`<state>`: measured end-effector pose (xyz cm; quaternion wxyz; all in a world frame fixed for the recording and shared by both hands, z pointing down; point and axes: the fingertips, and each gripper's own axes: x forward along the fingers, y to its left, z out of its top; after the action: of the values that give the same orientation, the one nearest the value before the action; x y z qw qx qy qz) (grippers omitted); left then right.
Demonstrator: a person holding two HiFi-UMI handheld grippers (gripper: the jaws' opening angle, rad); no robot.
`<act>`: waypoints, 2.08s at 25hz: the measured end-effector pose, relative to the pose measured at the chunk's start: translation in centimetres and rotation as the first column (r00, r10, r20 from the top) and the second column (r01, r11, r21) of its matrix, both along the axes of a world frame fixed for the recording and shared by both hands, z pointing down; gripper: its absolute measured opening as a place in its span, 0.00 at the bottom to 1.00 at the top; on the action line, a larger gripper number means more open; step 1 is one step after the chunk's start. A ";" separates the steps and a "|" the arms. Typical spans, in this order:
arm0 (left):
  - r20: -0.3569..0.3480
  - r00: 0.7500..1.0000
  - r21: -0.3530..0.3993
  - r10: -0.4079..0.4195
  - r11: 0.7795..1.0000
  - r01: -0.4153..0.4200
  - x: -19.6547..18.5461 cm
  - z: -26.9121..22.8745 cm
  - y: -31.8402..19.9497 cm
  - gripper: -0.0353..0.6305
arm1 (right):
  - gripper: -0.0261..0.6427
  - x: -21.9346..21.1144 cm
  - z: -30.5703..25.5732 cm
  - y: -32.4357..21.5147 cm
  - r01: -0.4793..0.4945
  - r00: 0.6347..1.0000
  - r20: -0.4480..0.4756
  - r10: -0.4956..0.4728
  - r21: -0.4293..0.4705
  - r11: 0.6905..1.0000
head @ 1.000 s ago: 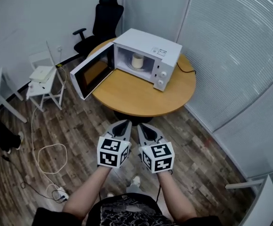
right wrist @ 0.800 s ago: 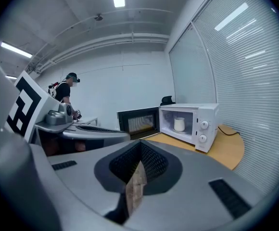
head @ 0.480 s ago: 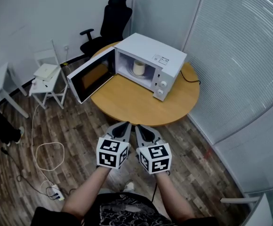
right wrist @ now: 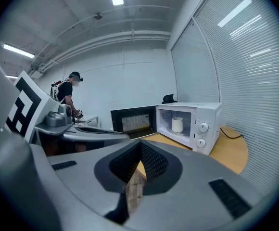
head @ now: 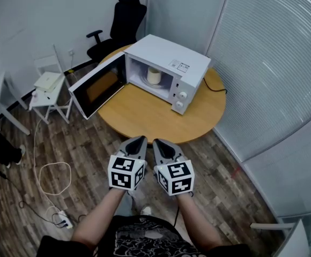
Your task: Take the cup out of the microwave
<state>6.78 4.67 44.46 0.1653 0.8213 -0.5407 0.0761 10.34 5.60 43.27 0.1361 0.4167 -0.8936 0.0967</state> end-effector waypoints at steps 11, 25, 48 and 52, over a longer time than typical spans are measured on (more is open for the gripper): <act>0.003 0.997 0.017 0.071 0.997 -0.071 -1.4 0.5 -6.6 0.07 | 0.06 -1.6 0.6 -6.6 -0.068 0.998 -0.013 0.068 0.000 0.998; -0.021 0.985 0.001 0.170 0.985 -0.170 -7.3 0.6 -15.5 0.07 | 0.06 -7.8 0.3 -15.3 -0.159 0.986 -0.046 0.159 -0.012 0.987; -0.069 0.960 -0.011 0.271 0.962 -0.272 -10.6 2.2 -23.2 0.07 | 0.06 -11.0 1.5 -22.6 -0.274 0.959 -0.091 0.270 -0.029 0.961; -0.057 0.960 -0.019 0.273 0.962 -0.274 -9.4 2.9 -24.7 0.07 | 0.06 -9.9 2.1 -24.1 -0.277 0.959 -0.076 0.274 -0.034 0.960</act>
<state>-2.61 -19.99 47.39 0.1788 0.8875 -0.4164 0.0835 0.46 -18.46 45.38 0.1621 0.5372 -0.8190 0.1196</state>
